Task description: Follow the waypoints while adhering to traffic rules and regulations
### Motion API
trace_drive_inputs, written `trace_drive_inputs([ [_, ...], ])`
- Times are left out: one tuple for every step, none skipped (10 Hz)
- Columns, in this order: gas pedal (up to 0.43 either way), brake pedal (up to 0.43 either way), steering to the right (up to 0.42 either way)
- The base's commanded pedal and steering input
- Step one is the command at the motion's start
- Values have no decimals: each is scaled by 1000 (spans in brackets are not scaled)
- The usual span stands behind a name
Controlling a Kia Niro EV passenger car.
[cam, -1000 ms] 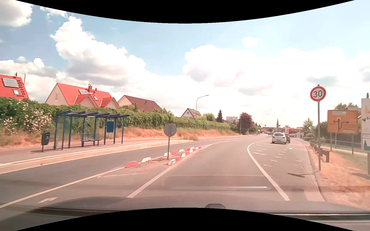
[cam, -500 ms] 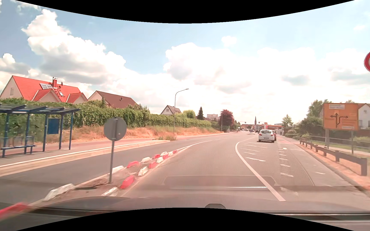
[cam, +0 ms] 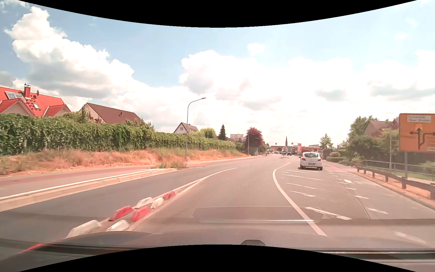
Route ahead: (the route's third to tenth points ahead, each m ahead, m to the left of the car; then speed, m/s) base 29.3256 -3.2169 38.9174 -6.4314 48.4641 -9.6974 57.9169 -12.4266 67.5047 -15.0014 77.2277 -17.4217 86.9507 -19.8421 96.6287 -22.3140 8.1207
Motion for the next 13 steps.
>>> trace_drive_inputs([
  [67, 0, 43],
  [67, 0, 43],
  [67, 0, 42],
  [67, 0, 41],
  [67, 0, 41],
  [67, 0, 41],
  [67, 0, 41],
  [67, 0, 41],
  [67, 0, 43],
  [67, 0, 45],
  [67, 0, 47],
  [67, 0, 49],
  [67, 0, 50],
])
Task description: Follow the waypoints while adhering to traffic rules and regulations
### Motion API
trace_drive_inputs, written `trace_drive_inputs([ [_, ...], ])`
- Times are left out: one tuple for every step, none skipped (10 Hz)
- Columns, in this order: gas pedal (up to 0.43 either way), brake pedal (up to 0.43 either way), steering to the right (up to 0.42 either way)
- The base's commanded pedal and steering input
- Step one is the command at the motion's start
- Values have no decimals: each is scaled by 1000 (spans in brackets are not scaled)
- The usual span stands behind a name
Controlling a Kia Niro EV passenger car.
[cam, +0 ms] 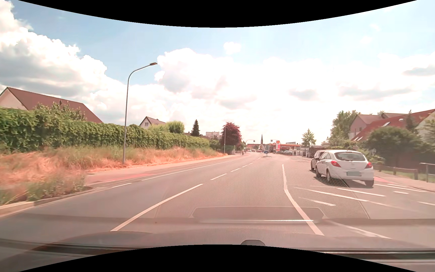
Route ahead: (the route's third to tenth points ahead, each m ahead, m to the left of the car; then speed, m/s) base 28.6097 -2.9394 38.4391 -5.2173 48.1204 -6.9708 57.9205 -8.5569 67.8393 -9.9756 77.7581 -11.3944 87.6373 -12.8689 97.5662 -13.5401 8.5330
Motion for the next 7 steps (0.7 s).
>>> trace_drive_inputs([
  [67, 0, 52],
  [67, 0, 55],
  [67, 0, 57],
  [67, 0, 57],
  [67, 0, 57],
  [67, 0, 56],
  [67, 0, 56],
])
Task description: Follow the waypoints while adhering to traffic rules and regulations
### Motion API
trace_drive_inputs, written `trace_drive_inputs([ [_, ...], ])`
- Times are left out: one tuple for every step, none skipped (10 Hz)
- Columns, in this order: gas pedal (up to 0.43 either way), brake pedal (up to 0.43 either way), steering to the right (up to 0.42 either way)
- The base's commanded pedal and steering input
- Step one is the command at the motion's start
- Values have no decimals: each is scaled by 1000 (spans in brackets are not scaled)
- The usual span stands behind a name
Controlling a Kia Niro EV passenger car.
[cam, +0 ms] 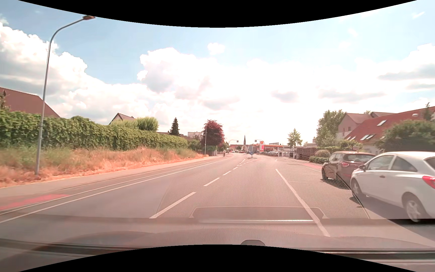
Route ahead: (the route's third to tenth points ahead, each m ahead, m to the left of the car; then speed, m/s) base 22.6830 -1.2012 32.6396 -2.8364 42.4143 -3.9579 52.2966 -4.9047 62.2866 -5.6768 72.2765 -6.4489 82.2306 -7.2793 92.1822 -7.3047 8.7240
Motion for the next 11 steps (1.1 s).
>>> trace_drive_inputs([
  [67, 0, 56],
  [67, 0, 55],
  [67, 0, 54],
  [67, 0, 52],
  [67, 0, 46],
  [67, 0, 41],
  [67, 0, 38],
  [67, 0, 34],
  [67, 0, 33],
  [67, 0, 33],
  [67, 0, 32],
])
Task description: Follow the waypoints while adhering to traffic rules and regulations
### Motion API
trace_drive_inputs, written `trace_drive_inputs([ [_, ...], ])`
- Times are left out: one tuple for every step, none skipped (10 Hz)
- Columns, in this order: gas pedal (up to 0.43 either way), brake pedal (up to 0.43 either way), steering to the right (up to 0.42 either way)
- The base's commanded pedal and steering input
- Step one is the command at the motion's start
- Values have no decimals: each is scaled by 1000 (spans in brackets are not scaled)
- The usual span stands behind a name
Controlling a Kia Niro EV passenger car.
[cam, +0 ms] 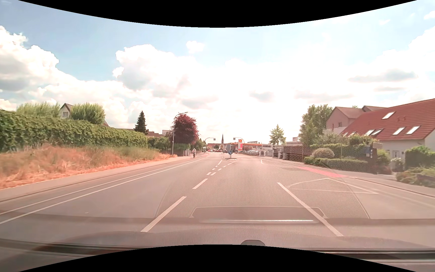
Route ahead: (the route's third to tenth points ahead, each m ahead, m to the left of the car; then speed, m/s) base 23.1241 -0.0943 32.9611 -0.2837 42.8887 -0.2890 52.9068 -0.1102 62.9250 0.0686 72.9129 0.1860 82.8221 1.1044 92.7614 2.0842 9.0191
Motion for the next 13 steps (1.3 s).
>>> trace_drive_inputs([
  [67, 0, 31],
  [67, 0, 30],
  [47, 0, 30],
  [39, 0, 30],
  [0, 0, 29],
  [0, 0, 27],
  [0, 0, 25],
  [0, 0, 25],
  [0, 0, 25],
  [0, 0, 24],
  [0, 0, 23],
  [0, 0, 19],
  [0, 0, 17],
])
